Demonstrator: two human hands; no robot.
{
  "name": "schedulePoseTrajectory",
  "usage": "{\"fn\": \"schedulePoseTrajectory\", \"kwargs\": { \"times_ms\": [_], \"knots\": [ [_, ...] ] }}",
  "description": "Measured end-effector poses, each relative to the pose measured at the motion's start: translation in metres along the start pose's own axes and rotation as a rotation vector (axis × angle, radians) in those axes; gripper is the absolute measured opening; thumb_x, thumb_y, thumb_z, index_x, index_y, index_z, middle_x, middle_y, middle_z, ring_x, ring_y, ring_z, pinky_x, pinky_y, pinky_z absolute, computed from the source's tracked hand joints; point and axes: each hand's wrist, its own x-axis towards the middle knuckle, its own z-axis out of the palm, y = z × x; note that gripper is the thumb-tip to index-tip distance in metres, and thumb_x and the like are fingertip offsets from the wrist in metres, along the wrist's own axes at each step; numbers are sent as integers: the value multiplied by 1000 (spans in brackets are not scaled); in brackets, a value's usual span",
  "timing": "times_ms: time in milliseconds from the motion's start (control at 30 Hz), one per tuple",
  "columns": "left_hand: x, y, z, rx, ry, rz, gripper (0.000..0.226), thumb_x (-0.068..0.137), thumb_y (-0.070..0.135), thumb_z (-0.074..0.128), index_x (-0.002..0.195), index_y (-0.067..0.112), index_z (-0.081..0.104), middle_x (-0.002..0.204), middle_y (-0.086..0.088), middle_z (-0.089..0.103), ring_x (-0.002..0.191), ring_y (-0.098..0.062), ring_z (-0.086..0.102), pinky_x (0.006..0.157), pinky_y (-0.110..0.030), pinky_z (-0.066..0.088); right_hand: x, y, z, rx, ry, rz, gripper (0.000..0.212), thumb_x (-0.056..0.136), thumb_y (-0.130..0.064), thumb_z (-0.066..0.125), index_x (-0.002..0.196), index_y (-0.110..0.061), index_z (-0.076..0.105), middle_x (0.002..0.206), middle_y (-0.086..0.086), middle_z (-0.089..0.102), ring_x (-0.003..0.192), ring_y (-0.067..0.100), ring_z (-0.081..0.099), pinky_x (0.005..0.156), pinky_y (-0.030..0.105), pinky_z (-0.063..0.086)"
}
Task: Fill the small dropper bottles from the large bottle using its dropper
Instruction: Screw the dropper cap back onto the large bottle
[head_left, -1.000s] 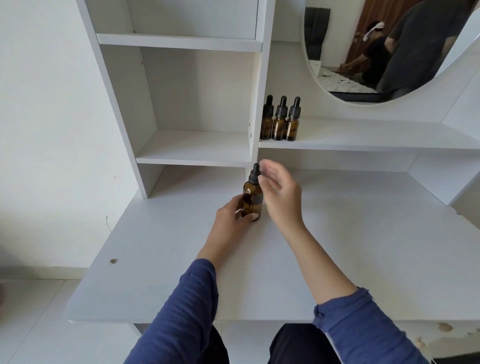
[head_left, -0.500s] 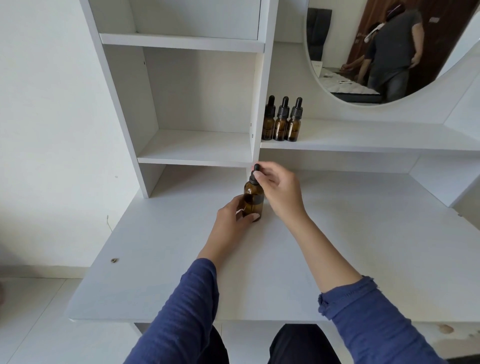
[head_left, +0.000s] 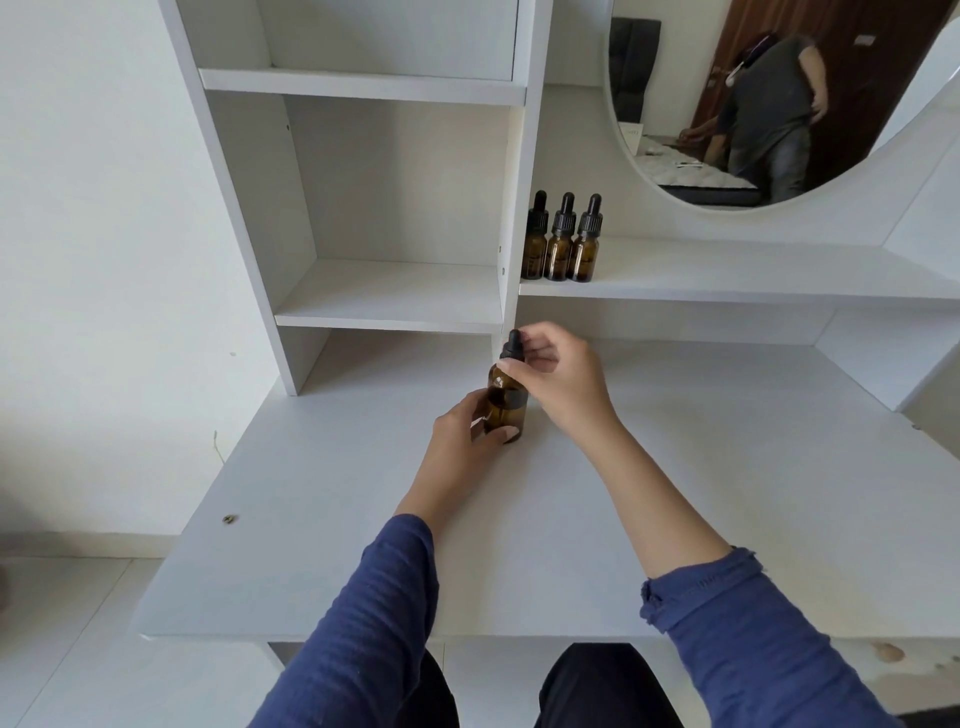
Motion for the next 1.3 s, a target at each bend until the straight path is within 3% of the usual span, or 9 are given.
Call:
{"fn": "schedulePoseTrajectory", "kwargs": {
  "times_ms": [200, 300, 400, 533, 867, 967, 1067, 1167, 1300],
  "knots": [
    [0, 2, 0, 13, -6, 11, 44, 83, 5, 65, 124, 14, 53, 104, 6, 62, 91, 8, 58, 75, 4, 40, 3, -6, 10, -117, 113, -19, 27, 71, -15, 77, 76, -11, 51, 68, -4, 51, 62, 5, 47, 58, 10, 41],
    [0, 2, 0, 5, -11, 16, 41, 83, 4, 65, 121, 16, 54, 96, 17, 61, 86, 18, 57, 75, 4, 40, -3, 1, 16, -153, 142, -85, 26, 74, -13, 73, 82, -11, 49, 83, 3, 55, 74, 12, 51, 65, 15, 41],
    [0, 0, 0, -3, -9, 11, 43, 82, 5, 66, 120, 19, 55, 100, 10, 63, 95, 4, 58, 80, 1, 43, -5, 1, 13, -68, 118, -17, 32, 77, -14, 71, 102, -13, 51, 101, 1, 59, 89, 12, 57, 80, 20, 48],
    [1, -1, 0, 2, -4, 7, 45, 82, 8, 67, 123, 18, 54, 110, 2, 63, 102, -6, 58, 84, -4, 45, -5, -2, 7, -79, 10, -31, 22, 86, -10, 60, 108, -11, 61, 100, -1, 66, 92, 8, 59, 86, 20, 47],
    [0, -1, 1, 4, 9, -12, 45, 81, 6, 67, 122, 16, 54, 109, 1, 62, 101, -7, 57, 84, -11, 44, 1, -9, 12, -102, 96, 42, 24, 73, -15, 76, 83, -11, 54, 72, -7, 58, 64, -1, 54, 59, 7, 43],
    [-1, 0, 1, 3, -6, -6, 42, 82, 6, 66, 121, 18, 54, 100, 10, 62, 95, -1, 58, 81, -5, 45, 0, -11, 16, -177, 134, 32, 28, 73, -20, 76, 81, -13, 51, 74, -2, 59, 66, 10, 57, 60, 16, 45],
    [-3, 4, 1, 24, -13, -4, 39, 84, 8, 64, 121, 18, 54, 98, 10, 63, 94, -5, 59, 87, -14, 44, -3, -12, 18, -216, 169, 12, 26, 74, -22, 76, 81, -12, 52, 78, 2, 61, 74, 19, 60, 68, 32, 52],
    [-4, 5, 2, 160, -14, 24, 35, 85, 14, 61, 118, 23, 53, 94, 12, 61, 86, -7, 58, 77, -7, 43, -6, -11, 17, -220, 180, -5, 24, 75, -22, 75, 84, -10, 56, 77, 0, 62, 74, 18, 61, 70, 37, 54],
    [-6, 3, 2, 417, -36, 61, 33, 89, 30, 55, 120, 22, 48, 111, 0, 61, 102, -18, 56, 87, -32, 47, -9, -9, 15, -224, 149, -10, 24, 75, -23, 74, 90, -13, 60, 85, 0, 66, 79, 15, 61, 73, 35, 55]
  ]
}}
